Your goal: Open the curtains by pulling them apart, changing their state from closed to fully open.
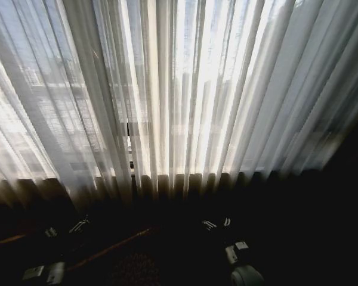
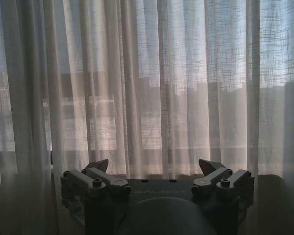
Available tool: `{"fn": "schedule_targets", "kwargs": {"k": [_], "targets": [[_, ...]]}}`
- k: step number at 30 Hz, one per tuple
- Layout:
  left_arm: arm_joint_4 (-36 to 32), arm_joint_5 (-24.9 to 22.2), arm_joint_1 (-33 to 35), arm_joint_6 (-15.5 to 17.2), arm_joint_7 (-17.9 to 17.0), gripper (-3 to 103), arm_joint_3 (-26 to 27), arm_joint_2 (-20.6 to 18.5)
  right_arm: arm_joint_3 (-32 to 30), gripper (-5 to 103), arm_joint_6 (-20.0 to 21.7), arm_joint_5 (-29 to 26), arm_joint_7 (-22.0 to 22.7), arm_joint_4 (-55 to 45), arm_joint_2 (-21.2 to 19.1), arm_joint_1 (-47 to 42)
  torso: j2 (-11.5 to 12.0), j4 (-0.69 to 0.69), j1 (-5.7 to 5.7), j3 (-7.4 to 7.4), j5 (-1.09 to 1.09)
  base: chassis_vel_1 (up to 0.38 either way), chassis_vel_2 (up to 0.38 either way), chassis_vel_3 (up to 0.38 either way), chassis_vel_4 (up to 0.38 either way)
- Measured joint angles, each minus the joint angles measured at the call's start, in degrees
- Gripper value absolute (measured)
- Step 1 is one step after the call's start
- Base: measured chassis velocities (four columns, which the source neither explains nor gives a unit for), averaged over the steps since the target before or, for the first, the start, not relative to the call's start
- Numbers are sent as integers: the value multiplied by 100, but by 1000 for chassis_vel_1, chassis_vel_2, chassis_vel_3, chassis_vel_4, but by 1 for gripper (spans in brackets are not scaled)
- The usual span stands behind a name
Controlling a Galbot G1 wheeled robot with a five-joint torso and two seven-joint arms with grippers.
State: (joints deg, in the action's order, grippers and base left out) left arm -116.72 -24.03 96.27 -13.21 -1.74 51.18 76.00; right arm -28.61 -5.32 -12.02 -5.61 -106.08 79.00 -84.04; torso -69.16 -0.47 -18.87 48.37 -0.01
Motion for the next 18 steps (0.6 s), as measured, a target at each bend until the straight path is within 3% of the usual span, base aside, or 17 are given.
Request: {"fn": "schedule_targets", "kwargs": {"k": [10, 18], "targets": [[0, 0, 1, 0, 0, 100, 0, 0, 19, 100, -46, 13, -104, 62, -39, 63, 0, 0, 0, 0, 0, -11, 19, 10, -15], [0, 0, 1, 0, -1, 100, 0, 0, 53, 100, -46, -1, -111, 52, -37, 78, -1, 1, 2, -1, 0, -127, 171, 96, -129]]}}
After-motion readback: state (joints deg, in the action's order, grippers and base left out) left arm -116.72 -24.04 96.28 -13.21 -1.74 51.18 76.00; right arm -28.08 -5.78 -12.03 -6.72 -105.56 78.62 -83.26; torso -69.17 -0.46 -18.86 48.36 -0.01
